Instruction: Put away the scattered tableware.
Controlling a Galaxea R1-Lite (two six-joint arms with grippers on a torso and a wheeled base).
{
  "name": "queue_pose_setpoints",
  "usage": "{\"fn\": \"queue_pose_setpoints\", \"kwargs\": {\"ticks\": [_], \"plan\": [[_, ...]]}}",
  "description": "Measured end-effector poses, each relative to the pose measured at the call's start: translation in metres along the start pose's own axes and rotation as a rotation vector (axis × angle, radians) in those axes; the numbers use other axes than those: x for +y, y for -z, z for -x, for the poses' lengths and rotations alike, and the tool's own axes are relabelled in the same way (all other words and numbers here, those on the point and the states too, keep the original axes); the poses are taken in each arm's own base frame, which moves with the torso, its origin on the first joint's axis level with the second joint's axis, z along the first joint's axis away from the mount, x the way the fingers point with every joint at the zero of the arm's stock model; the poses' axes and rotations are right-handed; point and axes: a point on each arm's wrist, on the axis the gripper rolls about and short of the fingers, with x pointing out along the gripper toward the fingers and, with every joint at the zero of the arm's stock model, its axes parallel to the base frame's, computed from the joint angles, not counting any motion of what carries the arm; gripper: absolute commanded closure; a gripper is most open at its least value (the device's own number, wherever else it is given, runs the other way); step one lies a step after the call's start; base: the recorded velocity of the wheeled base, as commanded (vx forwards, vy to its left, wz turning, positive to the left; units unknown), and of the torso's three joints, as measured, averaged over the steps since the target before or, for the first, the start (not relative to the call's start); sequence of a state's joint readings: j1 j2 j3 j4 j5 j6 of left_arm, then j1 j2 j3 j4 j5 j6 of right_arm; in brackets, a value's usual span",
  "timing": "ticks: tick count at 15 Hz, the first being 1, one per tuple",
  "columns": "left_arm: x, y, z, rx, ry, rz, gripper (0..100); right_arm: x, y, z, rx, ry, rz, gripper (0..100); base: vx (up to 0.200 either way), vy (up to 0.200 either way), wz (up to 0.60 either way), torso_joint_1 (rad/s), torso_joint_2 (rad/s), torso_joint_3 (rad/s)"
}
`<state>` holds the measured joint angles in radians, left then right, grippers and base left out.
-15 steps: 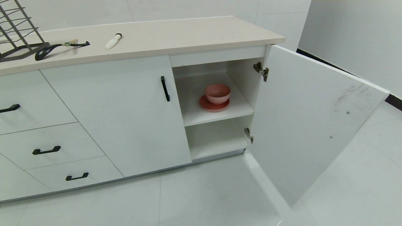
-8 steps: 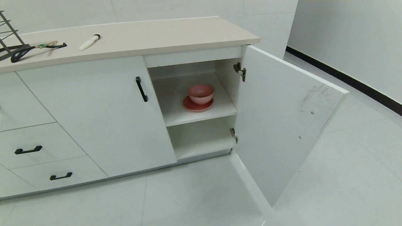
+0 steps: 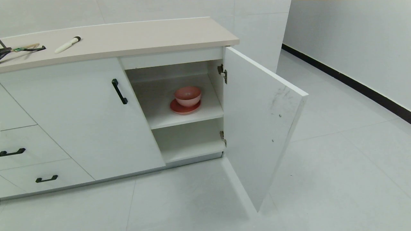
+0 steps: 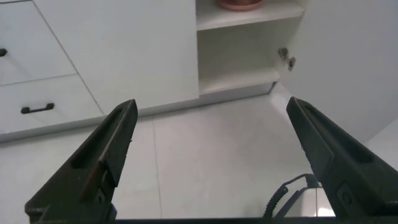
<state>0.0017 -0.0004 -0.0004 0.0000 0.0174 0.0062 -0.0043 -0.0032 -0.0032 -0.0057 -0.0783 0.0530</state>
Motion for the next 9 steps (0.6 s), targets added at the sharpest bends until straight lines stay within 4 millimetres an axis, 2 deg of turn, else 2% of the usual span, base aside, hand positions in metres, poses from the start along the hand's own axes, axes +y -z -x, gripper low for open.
{"fn": "queue_pose_setpoints", "kwargs": {"ticks": [8,9], "plan": [[0.0,0.0002,0.0,0.001,0.0,0.001,0,0.0003,0.0008,-0.0001,0.007,-0.013,0.018,0,0.0,0.0,0.0,0.0,0.0,0.0],[0.0,0.0002,0.0,0.001,-0.001,0.001,0,0.0004,0.0008,-0.0001,0.007,-0.018,0.028,100,0.0,0.0,0.0,0.0,0.0,0.0]]}}
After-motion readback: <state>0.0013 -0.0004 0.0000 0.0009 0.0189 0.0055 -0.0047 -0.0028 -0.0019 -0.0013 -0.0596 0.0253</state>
